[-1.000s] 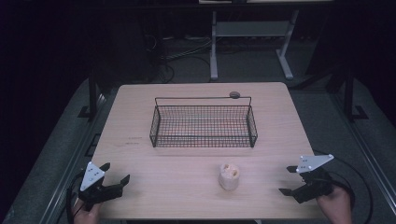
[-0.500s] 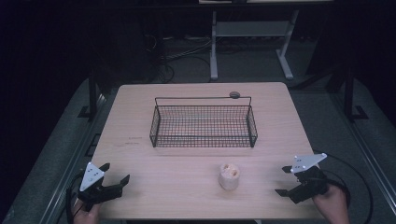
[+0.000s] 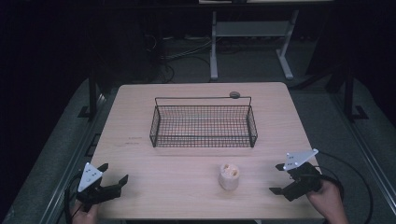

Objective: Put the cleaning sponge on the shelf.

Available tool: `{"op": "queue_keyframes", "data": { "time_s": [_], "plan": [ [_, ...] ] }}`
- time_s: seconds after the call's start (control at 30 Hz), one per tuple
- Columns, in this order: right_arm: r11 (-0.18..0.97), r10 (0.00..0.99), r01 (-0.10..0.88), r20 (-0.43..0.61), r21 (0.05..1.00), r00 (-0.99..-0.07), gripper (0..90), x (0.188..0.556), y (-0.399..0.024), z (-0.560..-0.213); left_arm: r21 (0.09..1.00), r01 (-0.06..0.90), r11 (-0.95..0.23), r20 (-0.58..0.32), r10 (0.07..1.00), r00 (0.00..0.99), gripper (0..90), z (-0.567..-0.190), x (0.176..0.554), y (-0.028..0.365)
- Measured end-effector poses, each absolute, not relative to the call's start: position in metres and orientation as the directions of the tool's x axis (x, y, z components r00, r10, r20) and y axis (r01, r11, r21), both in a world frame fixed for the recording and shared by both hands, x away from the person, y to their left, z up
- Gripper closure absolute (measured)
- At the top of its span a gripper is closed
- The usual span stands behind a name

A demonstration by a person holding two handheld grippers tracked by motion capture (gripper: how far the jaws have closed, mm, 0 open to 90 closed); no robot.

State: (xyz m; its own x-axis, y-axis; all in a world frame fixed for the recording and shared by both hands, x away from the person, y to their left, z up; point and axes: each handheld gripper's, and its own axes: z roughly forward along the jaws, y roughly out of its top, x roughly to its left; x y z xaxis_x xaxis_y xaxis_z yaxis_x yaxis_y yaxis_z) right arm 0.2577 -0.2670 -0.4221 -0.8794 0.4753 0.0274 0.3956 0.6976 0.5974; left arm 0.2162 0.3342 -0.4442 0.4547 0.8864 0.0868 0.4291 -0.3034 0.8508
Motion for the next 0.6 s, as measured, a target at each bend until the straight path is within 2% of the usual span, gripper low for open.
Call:
{"op": "queue_keyframes", "data": {
  "time_s": [0.6],
  "plan": [
    [0.723, 0.429, 0.373, 0.045, 0.582, -0.902, 15.2, 0.266, -0.246, -0.410, 0.853, 0.429, -0.297, 0.084, 0.889, 0.450, 13.7, -0.444, 0.216, 0.336]
  ]
}}
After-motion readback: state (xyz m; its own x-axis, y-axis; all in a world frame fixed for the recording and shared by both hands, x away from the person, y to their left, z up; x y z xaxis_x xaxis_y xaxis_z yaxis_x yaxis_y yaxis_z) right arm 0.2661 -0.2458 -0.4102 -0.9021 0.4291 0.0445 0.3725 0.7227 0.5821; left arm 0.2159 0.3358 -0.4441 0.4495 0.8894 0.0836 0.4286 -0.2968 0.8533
